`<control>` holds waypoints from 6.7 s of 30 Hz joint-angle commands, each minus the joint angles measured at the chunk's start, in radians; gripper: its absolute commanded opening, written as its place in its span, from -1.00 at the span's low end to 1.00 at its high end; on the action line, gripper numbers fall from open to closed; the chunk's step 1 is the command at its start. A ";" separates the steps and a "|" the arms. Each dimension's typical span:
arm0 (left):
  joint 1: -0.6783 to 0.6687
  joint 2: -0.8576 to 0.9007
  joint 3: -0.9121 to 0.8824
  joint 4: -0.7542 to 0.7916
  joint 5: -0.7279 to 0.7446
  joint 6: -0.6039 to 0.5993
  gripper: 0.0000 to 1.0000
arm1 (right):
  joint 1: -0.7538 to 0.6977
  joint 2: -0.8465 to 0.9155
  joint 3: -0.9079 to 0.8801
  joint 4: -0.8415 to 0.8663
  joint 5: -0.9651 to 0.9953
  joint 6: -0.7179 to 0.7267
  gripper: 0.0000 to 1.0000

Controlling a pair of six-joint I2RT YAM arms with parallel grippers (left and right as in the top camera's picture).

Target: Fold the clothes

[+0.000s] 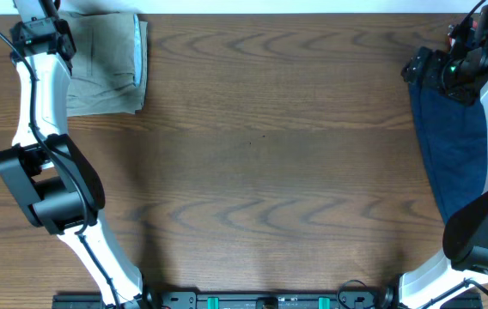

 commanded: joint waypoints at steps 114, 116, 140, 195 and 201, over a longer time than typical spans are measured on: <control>-0.272 -2.147 -1.899 0.316 0.527 -0.344 0.96 | 0.001 0.003 0.017 0.000 0.003 0.010 0.98; -0.272 -2.147 -1.899 0.317 0.527 -0.344 0.96 | 0.001 0.003 0.017 0.000 0.003 0.010 0.99; -0.272 -2.144 -1.899 0.317 0.527 -0.344 0.96 | 0.002 0.003 0.017 0.000 0.003 0.010 0.99; -0.272 -2.144 -1.899 0.317 0.527 -0.344 0.96 | 0.388 -1.408 -1.347 0.718 0.079 -0.058 0.98; -0.272 -2.144 -1.899 0.317 0.527 -0.344 0.96 | 0.350 -1.642 -1.567 0.842 0.070 -0.057 0.99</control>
